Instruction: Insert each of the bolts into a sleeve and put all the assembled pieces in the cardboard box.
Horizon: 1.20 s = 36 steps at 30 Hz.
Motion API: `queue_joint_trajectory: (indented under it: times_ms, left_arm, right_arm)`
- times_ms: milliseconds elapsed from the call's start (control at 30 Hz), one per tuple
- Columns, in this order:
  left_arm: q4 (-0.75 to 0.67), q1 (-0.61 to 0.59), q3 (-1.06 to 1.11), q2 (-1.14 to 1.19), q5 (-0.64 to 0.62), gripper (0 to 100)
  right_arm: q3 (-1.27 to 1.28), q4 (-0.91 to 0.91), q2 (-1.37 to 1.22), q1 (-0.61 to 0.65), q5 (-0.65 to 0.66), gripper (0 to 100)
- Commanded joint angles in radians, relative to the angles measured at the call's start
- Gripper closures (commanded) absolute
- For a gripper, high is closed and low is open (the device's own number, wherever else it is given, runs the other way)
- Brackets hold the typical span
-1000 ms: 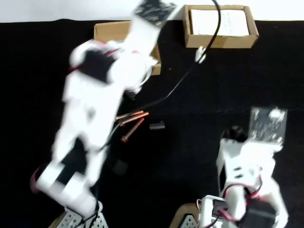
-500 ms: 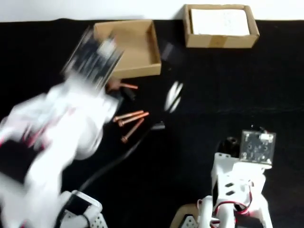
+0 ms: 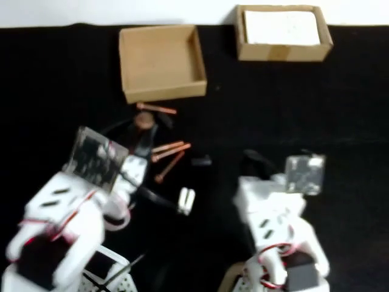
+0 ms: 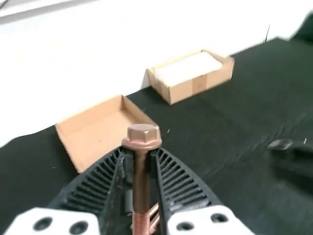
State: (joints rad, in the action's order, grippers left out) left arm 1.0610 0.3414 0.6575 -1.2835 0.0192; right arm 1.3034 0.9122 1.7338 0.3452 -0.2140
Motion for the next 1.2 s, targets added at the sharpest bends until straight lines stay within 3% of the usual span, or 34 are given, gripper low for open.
queue_joint_trajectory:
  times_ms: [0, 300, 433, 600, 800, 1167]
  left_arm:
    - [-0.117, -0.002, 0.010, -0.013, -0.135, 99]
    - [-0.138, 0.021, -0.143, 0.259, -0.218, 99]
    - [-0.135, 0.125, -0.236, 0.366, -0.265, 99]
    - [-0.135, 0.180, -0.245, 0.447, -0.276, 99]
    - [-0.144, 0.163, -0.234, 0.529, -0.276, 99]
    - [-0.318, 0.163, -0.225, 0.611, -0.276, 99]
  right_arm:
    - [0.050, -0.160, 0.008, 0.093, -0.034, 99.1]
    - [0.228, -0.401, 0.001, 0.251, -0.026, 99.1]
    - [0.305, -0.447, 0.008, 0.311, 0.091, 99.1]
    - [0.334, -0.516, 0.008, 0.317, 0.163, 99.1]
    - [0.334, -0.559, 0.010, 0.317, 0.164, 99.1]
    - [0.325, -0.573, 0.010, 0.317, 0.152, 99.1]
